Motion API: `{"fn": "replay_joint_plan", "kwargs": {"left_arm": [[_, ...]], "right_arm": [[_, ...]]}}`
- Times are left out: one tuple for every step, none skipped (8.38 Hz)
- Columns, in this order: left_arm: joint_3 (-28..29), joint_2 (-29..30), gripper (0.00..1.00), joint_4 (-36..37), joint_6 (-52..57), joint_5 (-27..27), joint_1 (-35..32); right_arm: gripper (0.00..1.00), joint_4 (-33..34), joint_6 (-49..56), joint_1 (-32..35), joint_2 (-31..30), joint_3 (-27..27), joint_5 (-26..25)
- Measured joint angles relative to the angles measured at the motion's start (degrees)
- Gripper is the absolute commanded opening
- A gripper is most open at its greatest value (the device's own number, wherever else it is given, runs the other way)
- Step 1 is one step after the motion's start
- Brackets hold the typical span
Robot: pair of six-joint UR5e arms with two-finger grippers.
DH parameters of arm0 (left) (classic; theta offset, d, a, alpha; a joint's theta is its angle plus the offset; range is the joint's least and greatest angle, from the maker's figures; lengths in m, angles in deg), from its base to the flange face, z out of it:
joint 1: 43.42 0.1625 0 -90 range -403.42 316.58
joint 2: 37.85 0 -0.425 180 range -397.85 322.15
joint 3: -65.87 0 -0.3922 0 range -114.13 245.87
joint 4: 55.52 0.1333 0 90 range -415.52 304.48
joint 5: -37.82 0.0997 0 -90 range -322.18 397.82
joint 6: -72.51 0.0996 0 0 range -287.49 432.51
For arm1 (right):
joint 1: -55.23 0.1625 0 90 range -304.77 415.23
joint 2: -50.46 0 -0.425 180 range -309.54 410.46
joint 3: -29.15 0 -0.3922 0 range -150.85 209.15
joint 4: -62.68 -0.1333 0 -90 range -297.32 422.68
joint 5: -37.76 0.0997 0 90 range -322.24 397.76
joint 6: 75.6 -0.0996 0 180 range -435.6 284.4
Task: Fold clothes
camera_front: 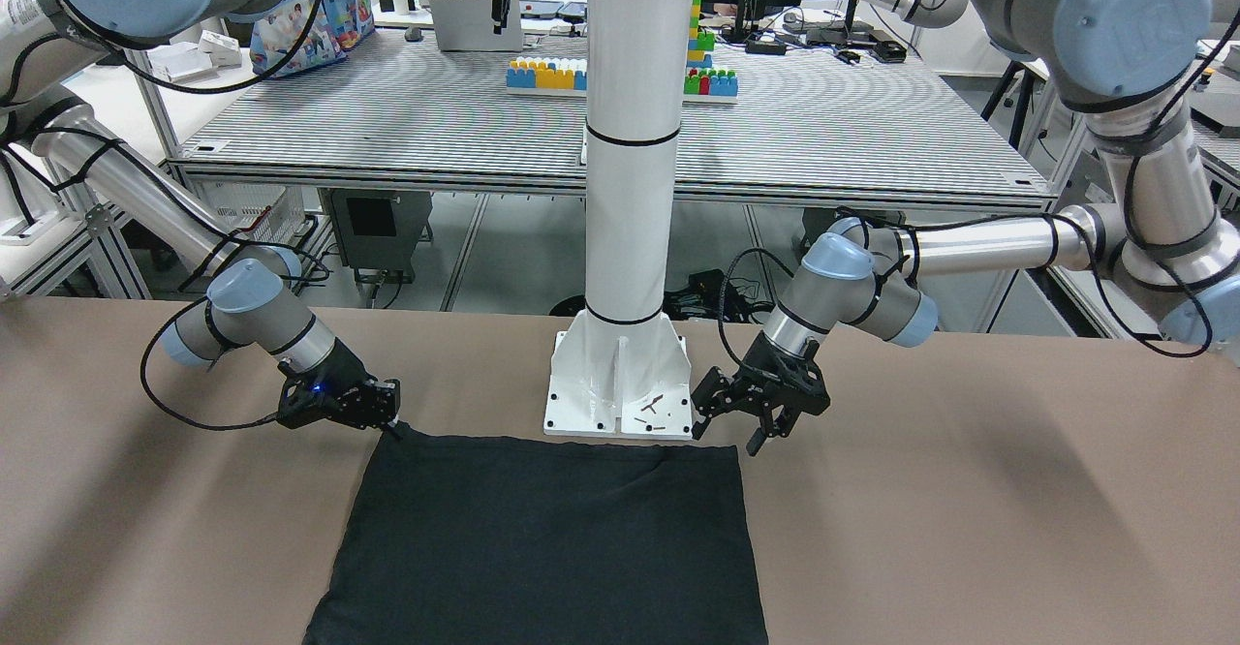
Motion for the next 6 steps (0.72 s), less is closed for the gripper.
{"fn": "replay_joint_plan", "kwargs": {"left_arm": [[0.76,-0.02,1.0,-0.77,-1.17,2.58,2.78],[2.26,-0.06,1.0,-2.41,-1.79,4.3,4.61],[4.2,-0.08,1.0,-4.76,-2.03,5.17,5.52],[5.57,-0.1,1.0,-6.36,-2.1,5.54,5.86],[6.27,-0.14,1.0,-7.13,-2.07,5.78,5.99],[6.62,-0.16,1.0,-7.46,-2.01,5.88,6.02]], "right_arm": [[0.0,-0.17,-0.03,0.06,-0.05,-0.05,-0.4],[0.0,-0.26,-0.04,0.08,-0.07,-0.07,-0.63],[0.0,-0.44,-0.04,0.1,-0.09,-0.08,-0.75],[0.0,-0.73,-0.04,0.11,-0.09,-0.09,-0.79],[0.0,-0.92,-0.04,0.11,-0.09,-0.09,-0.81],[0.0,-1.01,-0.04,0.12,-0.09,-0.09,-0.81]]}}
